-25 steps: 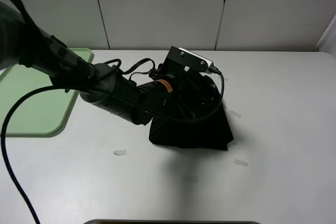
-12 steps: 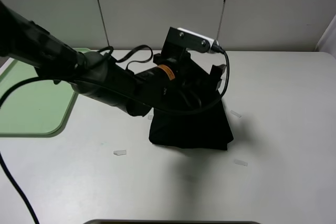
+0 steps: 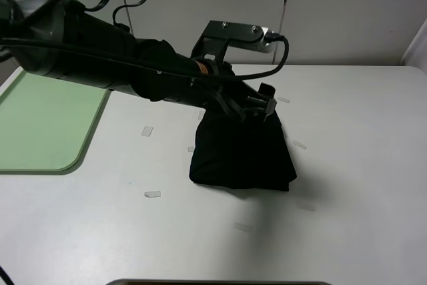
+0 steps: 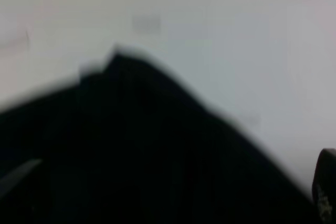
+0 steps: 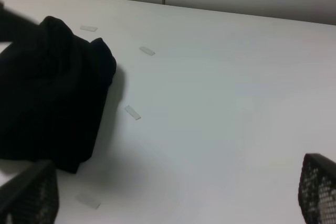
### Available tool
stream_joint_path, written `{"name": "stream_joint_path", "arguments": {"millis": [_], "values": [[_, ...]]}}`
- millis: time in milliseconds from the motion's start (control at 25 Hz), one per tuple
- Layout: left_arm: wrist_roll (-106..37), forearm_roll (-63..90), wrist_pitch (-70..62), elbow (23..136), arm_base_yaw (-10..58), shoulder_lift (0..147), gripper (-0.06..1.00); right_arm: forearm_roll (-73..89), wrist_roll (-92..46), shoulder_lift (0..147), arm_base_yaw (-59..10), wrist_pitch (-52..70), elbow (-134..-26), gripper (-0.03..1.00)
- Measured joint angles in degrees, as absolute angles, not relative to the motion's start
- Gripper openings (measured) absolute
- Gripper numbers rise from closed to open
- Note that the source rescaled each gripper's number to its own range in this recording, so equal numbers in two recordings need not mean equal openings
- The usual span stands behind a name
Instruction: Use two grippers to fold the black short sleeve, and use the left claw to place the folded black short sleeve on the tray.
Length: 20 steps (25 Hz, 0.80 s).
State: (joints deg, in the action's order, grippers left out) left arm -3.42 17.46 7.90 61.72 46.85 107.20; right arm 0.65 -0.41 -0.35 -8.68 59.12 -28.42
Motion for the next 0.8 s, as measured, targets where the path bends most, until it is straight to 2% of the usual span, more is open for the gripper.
{"name": "stream_joint_path", "arguments": {"millis": [120,280,400,560,800], "values": [[-3.4,19.2,4.1,61.0,46.6,107.5,1.00,0.6,-0.4,-0.4,-8.7,59.1,-28.4,1.00],[-3.5,22.4,6.7,57.6,46.6,107.6,0.98,0.6,-0.4,-0.4,-8.7,59.1,-28.4,1.00],[-3.5,24.6,11.1,54.7,46.6,107.6,0.91,0.7,-0.4,-0.4,-8.7,59.1,-28.4,1.00],[-3.4,26.5,13.3,52.6,46.6,107.6,0.76,0.7,-0.4,-0.4,-8.7,59.1,-28.4,1.00],[-3.4,27.3,14.0,52.4,46.6,107.6,0.71,0.8,-0.4,-0.4,-8.7,59.1,-28.4,1.00]]}}
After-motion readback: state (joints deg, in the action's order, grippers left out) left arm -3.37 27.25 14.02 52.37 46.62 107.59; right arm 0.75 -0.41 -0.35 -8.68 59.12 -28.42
